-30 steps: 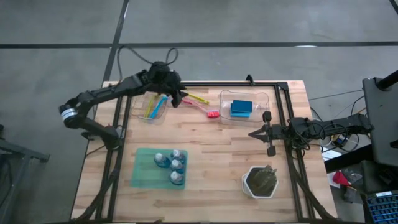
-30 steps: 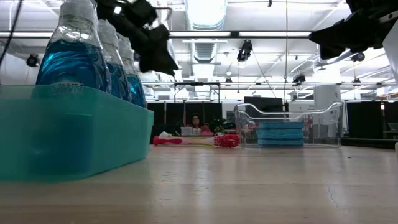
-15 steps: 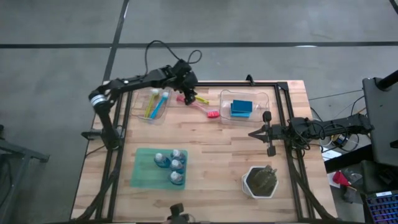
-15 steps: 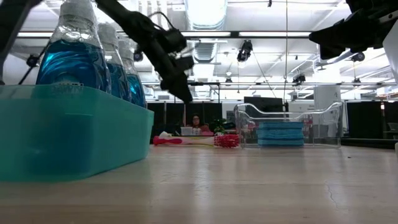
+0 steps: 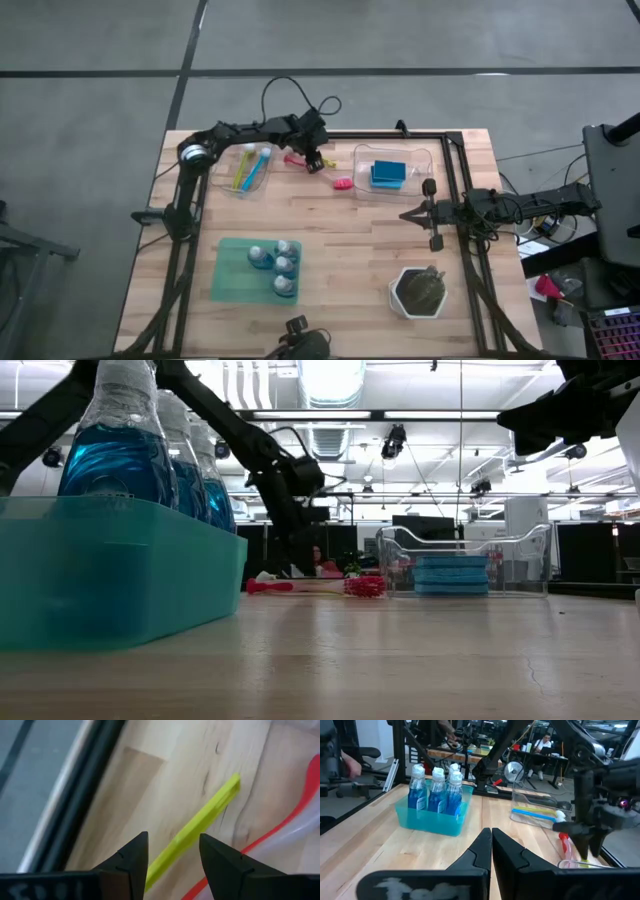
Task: Pick & Place Kitchen Sink Supplies
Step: Put the green dishwashing brush into the left transparent bin
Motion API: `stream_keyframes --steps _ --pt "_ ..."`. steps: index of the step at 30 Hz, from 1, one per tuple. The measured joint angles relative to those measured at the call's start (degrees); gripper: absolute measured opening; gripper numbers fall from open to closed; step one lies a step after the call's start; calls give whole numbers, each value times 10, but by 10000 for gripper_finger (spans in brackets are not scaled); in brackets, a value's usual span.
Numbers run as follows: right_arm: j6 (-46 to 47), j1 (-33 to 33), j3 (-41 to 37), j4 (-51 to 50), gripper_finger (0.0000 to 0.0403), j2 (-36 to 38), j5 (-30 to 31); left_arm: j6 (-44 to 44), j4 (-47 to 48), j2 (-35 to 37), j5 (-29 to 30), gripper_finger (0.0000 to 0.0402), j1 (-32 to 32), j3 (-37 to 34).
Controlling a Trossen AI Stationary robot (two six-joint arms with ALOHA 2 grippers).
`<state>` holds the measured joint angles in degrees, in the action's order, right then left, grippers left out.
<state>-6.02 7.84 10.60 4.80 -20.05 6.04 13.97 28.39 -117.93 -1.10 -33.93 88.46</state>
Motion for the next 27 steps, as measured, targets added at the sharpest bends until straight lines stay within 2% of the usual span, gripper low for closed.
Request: stream_keyframes --steps 11,15,20,27 --pt "-1 0 0 0 8 0 0 38 11 -32 38 162 7 4" --pt "0 0 0 0 8 0 0 38 11 -32 41 119 7 4" --pt "0 0 0 0 8 0 0 33 10 -31 45 21 7 5" --pt "-1 0 0 0 8 0 0 19 23 -24 57 20 8 16"
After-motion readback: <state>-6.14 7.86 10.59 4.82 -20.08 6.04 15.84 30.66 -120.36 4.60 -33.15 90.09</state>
